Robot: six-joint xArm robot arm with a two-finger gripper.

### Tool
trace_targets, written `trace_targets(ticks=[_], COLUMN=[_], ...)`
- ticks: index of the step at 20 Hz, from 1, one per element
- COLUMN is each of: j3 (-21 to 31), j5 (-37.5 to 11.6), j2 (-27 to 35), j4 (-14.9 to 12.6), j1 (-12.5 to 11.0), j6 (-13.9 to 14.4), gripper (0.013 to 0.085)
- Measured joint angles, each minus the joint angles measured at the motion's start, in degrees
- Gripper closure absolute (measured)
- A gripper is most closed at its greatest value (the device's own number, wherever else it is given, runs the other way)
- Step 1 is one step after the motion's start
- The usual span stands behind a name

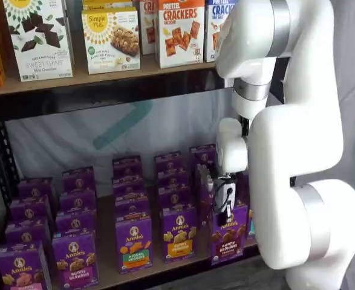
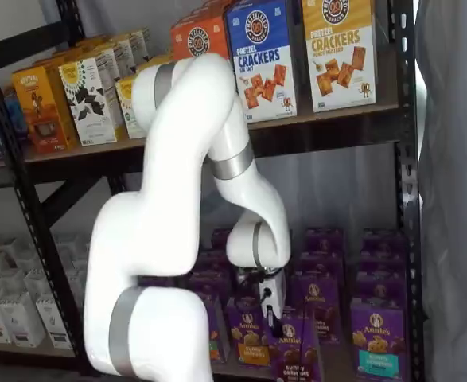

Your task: Pick up the purple box with a brown patch in the center, on the bottom shelf, the fifth box from the left

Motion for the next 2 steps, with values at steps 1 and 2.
trace_targets(ticks=[1, 2], j3=[0.6, 1.2], j5=[0.0, -0.1], j2=[-0.6, -1.1], j4=[0.3, 0.8], j1=[0.2, 0.4], j6=[-0.1, -0.4], gripper=[0.0690, 0.0690])
